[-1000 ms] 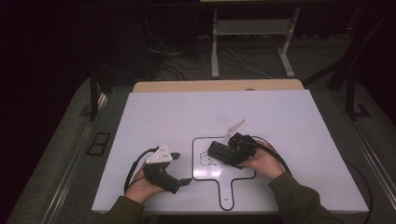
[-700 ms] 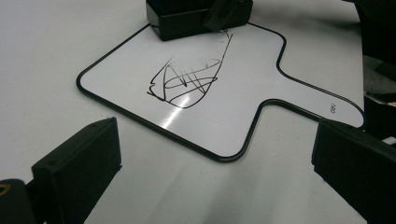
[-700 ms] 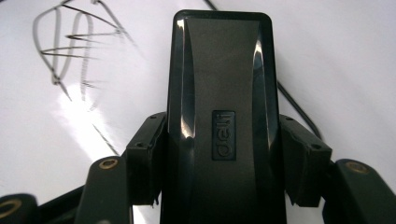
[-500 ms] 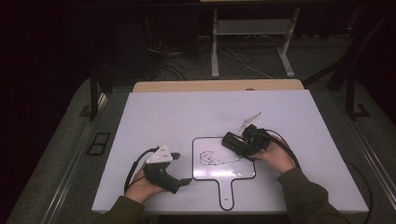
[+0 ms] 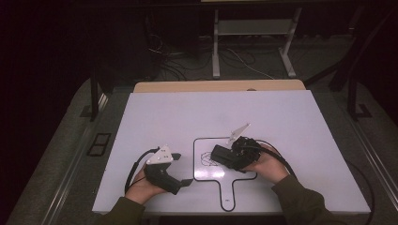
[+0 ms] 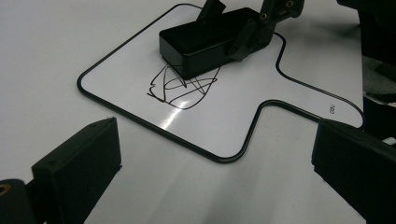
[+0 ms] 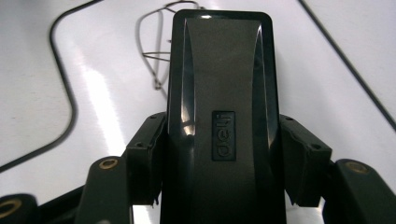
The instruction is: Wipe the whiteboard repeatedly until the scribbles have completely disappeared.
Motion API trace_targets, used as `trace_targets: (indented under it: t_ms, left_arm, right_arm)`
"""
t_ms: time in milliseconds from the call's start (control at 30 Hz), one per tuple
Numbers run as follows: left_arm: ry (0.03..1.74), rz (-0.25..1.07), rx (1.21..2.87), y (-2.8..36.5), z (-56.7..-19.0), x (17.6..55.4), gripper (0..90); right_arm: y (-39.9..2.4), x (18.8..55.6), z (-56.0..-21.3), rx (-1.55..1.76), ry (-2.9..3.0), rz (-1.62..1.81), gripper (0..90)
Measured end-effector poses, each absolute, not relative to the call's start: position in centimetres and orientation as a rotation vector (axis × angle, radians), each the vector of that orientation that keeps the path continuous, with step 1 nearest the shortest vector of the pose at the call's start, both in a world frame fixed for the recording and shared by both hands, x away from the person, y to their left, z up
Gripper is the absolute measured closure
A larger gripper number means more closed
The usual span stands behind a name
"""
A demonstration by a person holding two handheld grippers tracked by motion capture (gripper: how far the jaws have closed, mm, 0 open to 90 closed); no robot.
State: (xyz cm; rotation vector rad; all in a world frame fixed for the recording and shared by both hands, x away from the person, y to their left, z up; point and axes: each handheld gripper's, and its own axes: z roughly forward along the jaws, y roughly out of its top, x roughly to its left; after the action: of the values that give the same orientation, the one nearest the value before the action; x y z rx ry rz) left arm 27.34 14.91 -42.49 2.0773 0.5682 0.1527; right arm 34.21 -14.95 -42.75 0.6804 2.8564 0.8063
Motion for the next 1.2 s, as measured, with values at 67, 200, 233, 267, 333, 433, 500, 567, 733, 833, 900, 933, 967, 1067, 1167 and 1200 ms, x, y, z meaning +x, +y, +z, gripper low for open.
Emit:
trace_targets:
  t_ms: [67, 200, 233, 267, 333, 433, 500, 567, 733, 833, 900, 933, 967, 1067, 1167, 1200]
  left_arm:
    - [0.568, 0.153, 2.077, 14.9, -42.5, 27.3, 0.4]
    - [0.57, 0.152, 2.078, 14.9, -42.5, 27.4, 0.4]
    - [0.57, 0.151, 2.079, 14.9, -42.5, 27.4, 0.4]
    - [0.57, 0.151, 2.078, 14.9, -42.5, 27.4, 0.4]
    - [0.571, 0.15, 2.079, 14.9, -42.5, 27.4, 0.4]
    - [0.571, 0.15, 2.079, 14.9, -42.5, 27.4, 0.4]
    - [0.571, 0.15, 2.079, 14.9, -42.5, 27.4, 0.4]
    - [0.571, 0.149, 2.079, 14.9, -42.5, 27.4, 0.4]
    - [0.564, 0.152, 2.086, 14.9, -42.5, 27.4, 0.4]
    - [0.571, 0.15, 2.079, 14.9, -42.5, 27.4, 0.4]
    - [0.563, 0.152, 2.088, 14.9, -42.5, 27.4, 0.4]
    - [0.563, 0.153, 2.086, 14.9, -42.5, 27.4, 0.4]
    - [0.562, 0.153, 2.086, 14.9, -42.5, 27.3, 0.4]
    - [0.565, 0.153, 2.085, 14.9, -42.5, 27.4, 0.4]
    - [0.563, 0.152, 2.089, 14.9, -42.5, 27.4, 0.4]
    - [0.563, 0.152, 2.09, 14.9, -42.5, 27.4, 0.4]
  right_arm:
    - [-15.8, 34.9, -42.8, 0.745, 2.819, 0.791, 38.7]
    - [-17.6, 36.0, -42.8, 0.841, 2.786, 0.791, 38.8]
    - [-17.6, 36.0, -42.8, 0.841, 2.786, 0.791, 38.8]
    - [-18.0, 36.2, -42.8, 0.858, 2.774, 0.786, 38.7]
    - [-18.8, 36.7, -42.8, 0.905, 2.758, 0.792, 38.7]
    - [-19.2, 36.8, -42.8, 0.932, 2.746, 0.79, 38.7]
    - [-19.0, 36.6, -42.8, 0.919, 2.747, 0.776, 38.7]
    - [-18.7, 36.3, -42.8, 0.889, 2.759, 0.766, 38.7]
    - [-17.1, 34.7, -42.7, 0.794, 2.806, 0.777, 38.7]
    - [-16.3, 33.7, -42.7, 0.733, 2.829, 0.781, 38.8]
    - [-16.0, 33.3, -42.7, 0.706, 2.831, 0.767, 38.8]
    - [-16.1, 33.3, -42.7, 0.709, 2.834, 0.772, 38.7]
    - [-16.2, 33.5, -42.7, 0.726, 2.833, 0.778, 38.7]
    - [-17.3, 34.5, -42.7, 0.77, 2.796, 0.754, 38.8]
    - [-18.6, 35.5, -42.8, 0.852, 2.771, 0.768, 38.8]
    - [-19.0, 35.8, -42.8, 0.879, 2.761, 0.764, 38.8]
